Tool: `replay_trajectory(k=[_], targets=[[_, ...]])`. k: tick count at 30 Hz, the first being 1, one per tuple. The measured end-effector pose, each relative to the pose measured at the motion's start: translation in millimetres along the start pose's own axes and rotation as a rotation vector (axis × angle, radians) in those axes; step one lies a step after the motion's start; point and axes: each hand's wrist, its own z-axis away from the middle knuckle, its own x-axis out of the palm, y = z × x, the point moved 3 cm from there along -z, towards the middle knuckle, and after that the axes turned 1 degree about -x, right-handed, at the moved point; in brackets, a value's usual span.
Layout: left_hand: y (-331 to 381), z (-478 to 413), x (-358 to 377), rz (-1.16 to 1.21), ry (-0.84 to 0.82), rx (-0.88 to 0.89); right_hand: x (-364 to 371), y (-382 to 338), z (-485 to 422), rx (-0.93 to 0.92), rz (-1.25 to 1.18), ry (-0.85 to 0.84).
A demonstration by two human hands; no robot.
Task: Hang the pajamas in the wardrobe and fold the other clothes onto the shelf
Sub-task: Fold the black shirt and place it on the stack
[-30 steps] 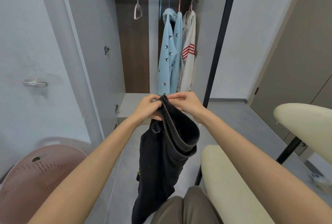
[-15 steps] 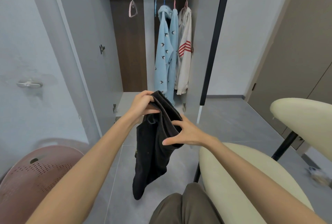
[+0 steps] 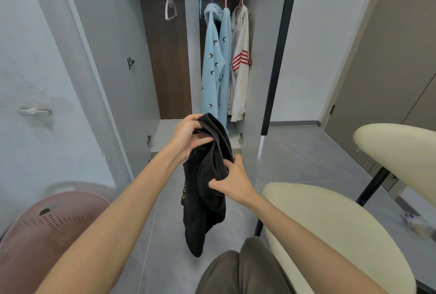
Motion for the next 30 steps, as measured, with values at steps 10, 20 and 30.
replay_trajectory(k=[10, 20, 30], targets=[[7, -5, -12, 0.103, 0.114, 0.033, -24, 0, -1, -0.131, 0.161, 0.080], [-8, -9, -24, 0.109, 0.147, 0.068, -73, 10, -13, 0.015, -0.387, 0.144], [-8, -11, -18, 0.182, 0.113, 0.043, -31, 40, 4, 0.529, -0.681, -0.211]])
